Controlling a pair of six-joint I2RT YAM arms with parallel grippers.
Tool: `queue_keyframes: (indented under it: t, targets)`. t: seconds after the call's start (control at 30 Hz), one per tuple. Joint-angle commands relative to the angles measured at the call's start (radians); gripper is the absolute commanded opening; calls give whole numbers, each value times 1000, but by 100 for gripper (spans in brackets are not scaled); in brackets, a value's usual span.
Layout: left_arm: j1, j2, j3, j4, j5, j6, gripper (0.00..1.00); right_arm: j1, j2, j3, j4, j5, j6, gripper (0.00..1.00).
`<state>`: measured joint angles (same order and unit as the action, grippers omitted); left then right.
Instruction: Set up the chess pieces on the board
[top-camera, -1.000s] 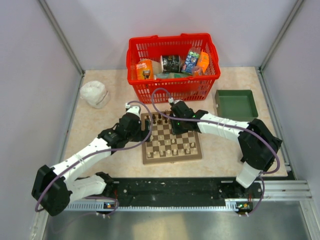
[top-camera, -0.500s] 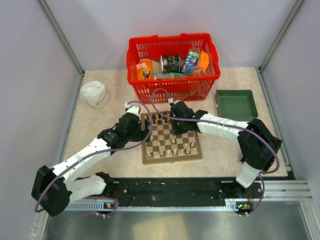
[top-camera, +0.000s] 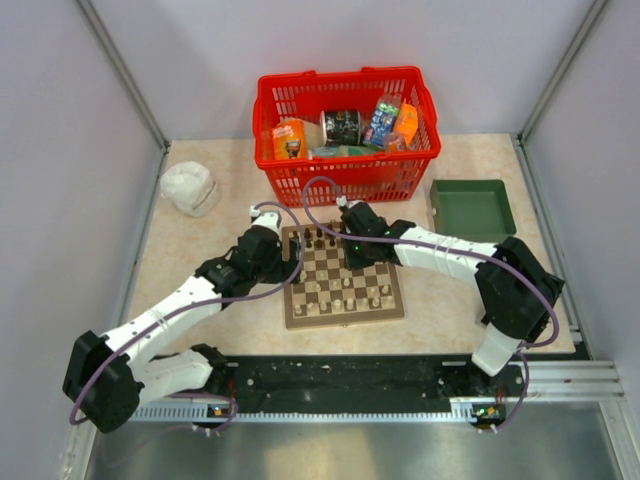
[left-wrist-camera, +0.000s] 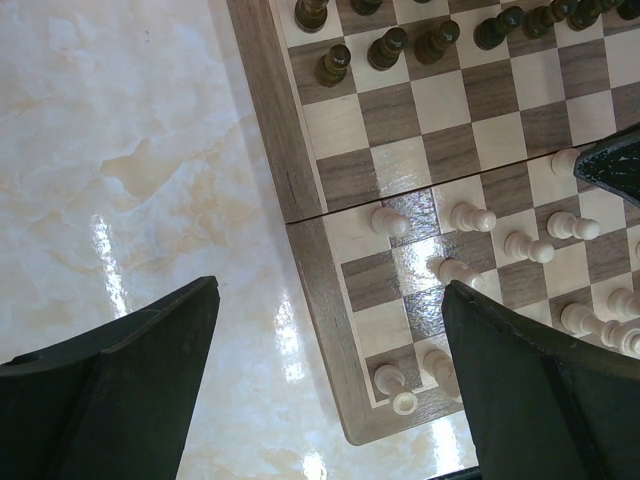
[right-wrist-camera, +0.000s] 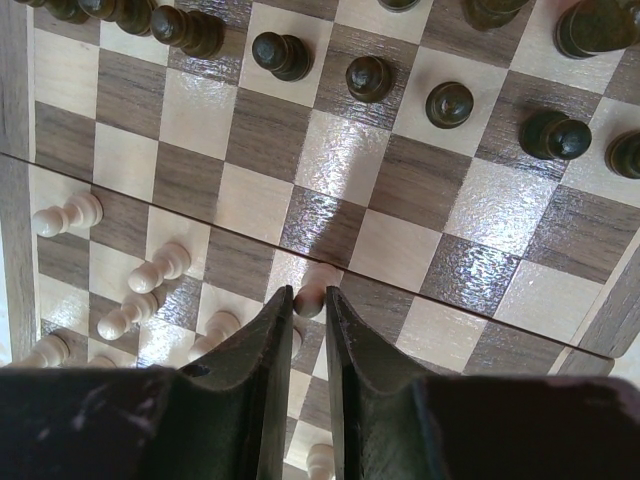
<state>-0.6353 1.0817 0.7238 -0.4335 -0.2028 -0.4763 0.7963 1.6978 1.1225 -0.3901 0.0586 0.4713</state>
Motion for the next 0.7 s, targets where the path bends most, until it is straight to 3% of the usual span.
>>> queue_keyframes:
  t: [0.0,0.67]
  targets:
    - [6,-20,-7,16,-10,5,99,12,-42,23,-6,1,-8,18]
    - [8,-6,2,36,13,2,99,17,-257,-141,-76,-29,36,19]
